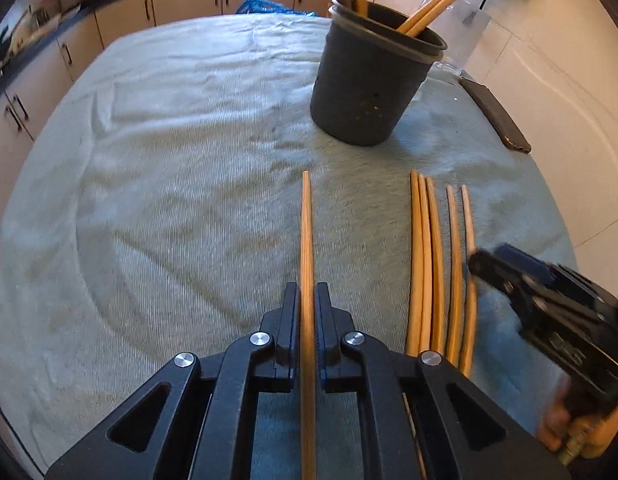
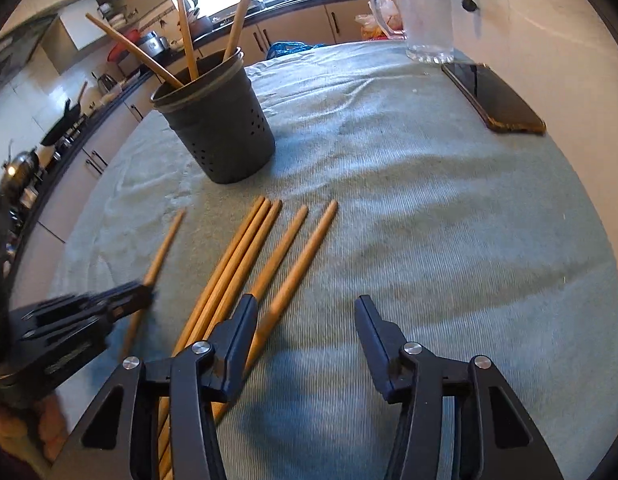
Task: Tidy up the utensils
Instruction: 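Grasp a third chopstick with the left gripper while the right gripper grasps one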
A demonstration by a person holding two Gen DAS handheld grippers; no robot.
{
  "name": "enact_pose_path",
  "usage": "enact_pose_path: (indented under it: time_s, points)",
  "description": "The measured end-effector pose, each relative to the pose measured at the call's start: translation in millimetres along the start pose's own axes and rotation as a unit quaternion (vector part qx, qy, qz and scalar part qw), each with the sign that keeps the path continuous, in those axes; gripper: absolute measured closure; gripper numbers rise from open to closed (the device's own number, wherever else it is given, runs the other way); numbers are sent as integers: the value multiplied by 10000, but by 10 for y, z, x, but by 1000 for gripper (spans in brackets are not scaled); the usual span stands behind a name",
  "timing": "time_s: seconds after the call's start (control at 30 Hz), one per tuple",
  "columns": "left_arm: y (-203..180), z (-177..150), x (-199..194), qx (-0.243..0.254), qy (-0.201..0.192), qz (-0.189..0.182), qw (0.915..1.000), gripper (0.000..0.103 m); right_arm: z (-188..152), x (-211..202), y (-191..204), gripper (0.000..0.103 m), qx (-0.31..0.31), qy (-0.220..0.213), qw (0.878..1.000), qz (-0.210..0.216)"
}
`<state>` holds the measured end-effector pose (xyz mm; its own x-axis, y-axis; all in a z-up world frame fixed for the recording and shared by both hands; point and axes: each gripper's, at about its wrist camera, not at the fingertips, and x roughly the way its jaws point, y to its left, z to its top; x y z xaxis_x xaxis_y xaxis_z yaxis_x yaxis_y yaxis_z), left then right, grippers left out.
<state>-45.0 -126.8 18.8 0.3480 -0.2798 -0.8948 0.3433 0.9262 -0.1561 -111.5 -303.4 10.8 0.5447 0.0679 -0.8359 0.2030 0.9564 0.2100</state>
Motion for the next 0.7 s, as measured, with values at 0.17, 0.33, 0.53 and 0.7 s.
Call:
enact_pose_path:
  time_s: [0.17,0.33,0.53,0.7]
  points:
    - [-9,17,12,-66,11,-59,10000,96,131,87,42,80,-201,189,9987,-433]
    - [43,-1,1,-56,127,-155,9998,96,97,20,-85,83,-551,647,9951,-510]
    - [21,172,82,14,577,-100,9983,96,102,-43,-312,82,-268,1029,9931,-491]
    - [0,344,164,16,659,-70,9978,96,223,34,-310,82,-58,1111,9920,-600]
